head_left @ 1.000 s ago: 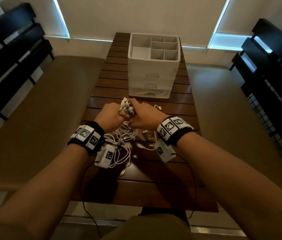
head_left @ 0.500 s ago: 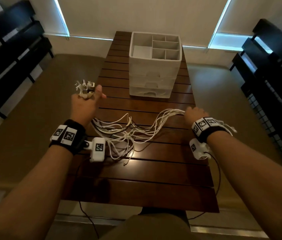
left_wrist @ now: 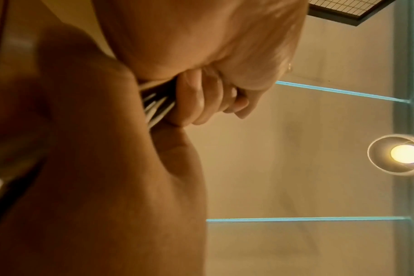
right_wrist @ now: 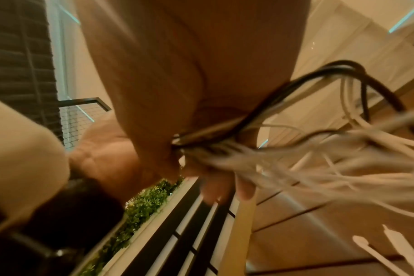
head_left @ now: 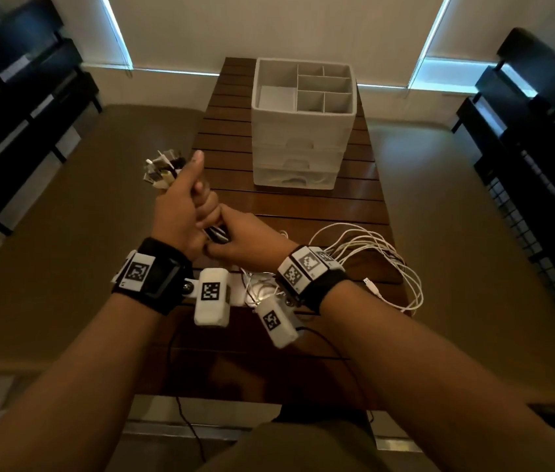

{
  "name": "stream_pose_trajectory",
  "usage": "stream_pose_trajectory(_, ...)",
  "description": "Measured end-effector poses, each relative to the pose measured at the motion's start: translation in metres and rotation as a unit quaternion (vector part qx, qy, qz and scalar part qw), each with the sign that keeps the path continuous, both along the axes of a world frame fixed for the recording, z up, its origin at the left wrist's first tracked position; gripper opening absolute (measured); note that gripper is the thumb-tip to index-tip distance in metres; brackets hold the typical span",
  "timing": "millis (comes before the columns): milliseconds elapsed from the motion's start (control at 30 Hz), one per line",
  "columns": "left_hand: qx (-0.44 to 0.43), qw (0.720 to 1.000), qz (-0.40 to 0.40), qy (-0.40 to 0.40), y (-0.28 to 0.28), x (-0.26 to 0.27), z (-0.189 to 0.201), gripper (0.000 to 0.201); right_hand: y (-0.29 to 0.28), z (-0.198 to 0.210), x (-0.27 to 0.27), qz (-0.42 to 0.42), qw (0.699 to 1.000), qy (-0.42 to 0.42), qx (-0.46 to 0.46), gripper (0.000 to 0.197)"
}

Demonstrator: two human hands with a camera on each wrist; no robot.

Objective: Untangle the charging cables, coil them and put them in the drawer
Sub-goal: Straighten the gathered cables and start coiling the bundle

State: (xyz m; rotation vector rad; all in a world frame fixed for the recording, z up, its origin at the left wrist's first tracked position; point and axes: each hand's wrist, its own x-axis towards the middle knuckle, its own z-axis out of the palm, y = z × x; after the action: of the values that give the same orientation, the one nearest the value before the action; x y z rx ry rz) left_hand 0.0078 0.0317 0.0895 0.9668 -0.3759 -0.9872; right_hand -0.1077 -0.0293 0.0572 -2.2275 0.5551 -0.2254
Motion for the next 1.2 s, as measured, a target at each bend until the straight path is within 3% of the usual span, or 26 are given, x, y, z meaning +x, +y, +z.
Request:
stream_pose_trajectory(100,0.001,1.000,0.022,0.020,-0.001,0.009,0.000,0.047,0.000,-0.003,0.001,0.014,0.999,-0.018,-0.027,0.012)
stream_pose_trajectory(233,0.036,0.997,0.057,0.049,0.000,0.010,-0.002,0.039,-0.012,0.007,-0.013,0.044,0.998,0.001,-0.042,0.019)
stream_pose_trajectory(433,0.088,0.993,-0.022,0.074,0.001,0.029,-0.008,0.016,-0.027,0.034,-0.015,0.075,0.986,0.090,-0.120,0.029)
stream_pose_trajectory(467,0.099,0.993,-0.009,0.066,0.001,0.034,-0.009,0.019,-0.032,0.039,-0.016,0.083,0.982,0.105,-0.133,0.031)
stream_pose_trajectory(500,0.117,0.992,0.018,0.037,0.003,0.037,-0.010,0.037,-0.036,0.042,-0.017,0.090,0.978,0.116,-0.146,0.032)
stream_pose_trajectory(567,0.161,0.981,0.082,-0.073,0.007,0.044,-0.014,0.094,-0.040,0.045,-0.020,0.101,0.970,0.138,-0.170,0.035)
stream_pose_trajectory(600,0.171,0.967,0.106,-0.154,0.009,0.046,-0.013,0.110,-0.039,0.044,-0.021,0.108,0.966,0.148,-0.182,0.034)
stream_pose_trajectory(633,0.163,0.947,0.114,-0.251,0.011,0.044,-0.009,0.108,-0.039,0.042,-0.021,0.114,0.962,0.160,-0.191,0.033)
stream_pose_trajectory(667,0.141,0.920,0.101,-0.352,0.013,0.040,-0.006,0.092,-0.039,0.040,-0.021,0.119,0.959,0.171,-0.194,0.032)
stream_pose_trajectory(733,0.103,0.856,0.001,-0.507,0.012,0.027,0.002,0.049,-0.038,0.040,-0.019,0.129,0.957,0.171,-0.194,0.031)
stream_pose_trajectory(767,0.093,0.837,-0.067,-0.535,0.012,0.018,0.006,0.036,-0.038,0.041,-0.019,0.137,0.959,0.158,-0.190,0.032)
stream_pose_trajectory(833,0.096,0.833,-0.173,-0.517,0.009,0.004,0.004,0.048,-0.039,0.046,-0.019,0.152,0.965,0.123,-0.176,0.032)
stream_pose_trajectory(867,0.105,0.824,-0.195,-0.521,0.007,0.001,0.002,0.057,-0.041,0.050,-0.021,0.154,0.966,0.118,-0.173,0.030)
stream_pose_trajectory(933,0.119,0.777,-0.200,-0.585,0.002,0.001,-0.003,0.059,-0.049,0.058,-0.028,0.134,0.968,0.129,-0.169,0.025)
stream_pose_trajectory(1000,0.131,0.724,-0.218,-0.642,0.000,0.006,-0.002,0.041,-0.059,0.062,-0.038,0.106,0.970,0.135,-0.171,0.021)
stream_pose_trajectory(1033,0.127,0.713,-0.235,-0.649,-0.002,0.006,0.000,0.032,-0.063,0.062,-0.043,0.093,0.972,0.130,-0.171,0.025)
stream_pose_trajectory(1100,0.102,0.732,-0.257,-0.622,-0.008,0.006,0.003,0.028,-0.070,0.060,-0.050,0.055,0.981,0.110,-0.151,0.035)
stream_pose_trajectory(1200,0.083,0.853,-0.247,-0.452,-0.014,0.006,0.004,0.033,-0.075,0.061,-0.057,-0.013,0.992,0.052,-0.111,0.033)
